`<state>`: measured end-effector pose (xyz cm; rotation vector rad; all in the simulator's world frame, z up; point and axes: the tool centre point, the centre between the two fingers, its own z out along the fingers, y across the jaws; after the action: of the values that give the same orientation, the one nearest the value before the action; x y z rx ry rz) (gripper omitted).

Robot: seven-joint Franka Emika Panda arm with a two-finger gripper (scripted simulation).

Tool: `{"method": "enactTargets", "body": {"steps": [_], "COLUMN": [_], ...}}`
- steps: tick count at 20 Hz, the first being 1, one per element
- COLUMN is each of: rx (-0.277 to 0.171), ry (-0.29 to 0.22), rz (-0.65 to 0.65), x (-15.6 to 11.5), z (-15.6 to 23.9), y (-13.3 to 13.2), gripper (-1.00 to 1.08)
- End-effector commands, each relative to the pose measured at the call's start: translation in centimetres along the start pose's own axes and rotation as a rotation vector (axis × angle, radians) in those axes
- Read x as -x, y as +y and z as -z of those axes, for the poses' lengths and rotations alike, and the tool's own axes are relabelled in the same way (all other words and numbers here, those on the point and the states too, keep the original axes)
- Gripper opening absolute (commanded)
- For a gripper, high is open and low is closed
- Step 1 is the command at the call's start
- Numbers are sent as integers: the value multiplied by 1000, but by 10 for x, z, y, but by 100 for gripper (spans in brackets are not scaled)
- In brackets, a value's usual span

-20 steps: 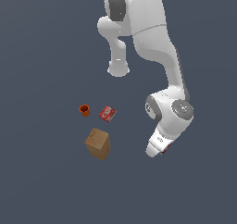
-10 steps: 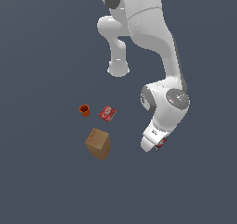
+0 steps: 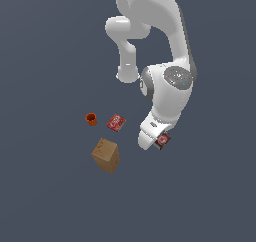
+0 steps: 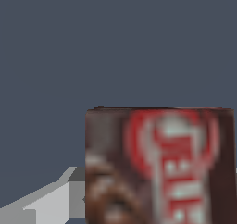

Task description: Pick up a designated object from a clutter of objects.

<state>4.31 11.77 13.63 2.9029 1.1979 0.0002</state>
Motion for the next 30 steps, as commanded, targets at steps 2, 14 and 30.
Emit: {"method": "enactTargets", "body": {"steps": [2, 14, 30], "rx": [0, -3, -2], "ry": [0, 3, 1], "rz": [0, 0, -2], "x": [22, 104, 187], "z": [31, 151, 277], "y": [9, 45, 88], "gripper": [-100, -100, -100]}}
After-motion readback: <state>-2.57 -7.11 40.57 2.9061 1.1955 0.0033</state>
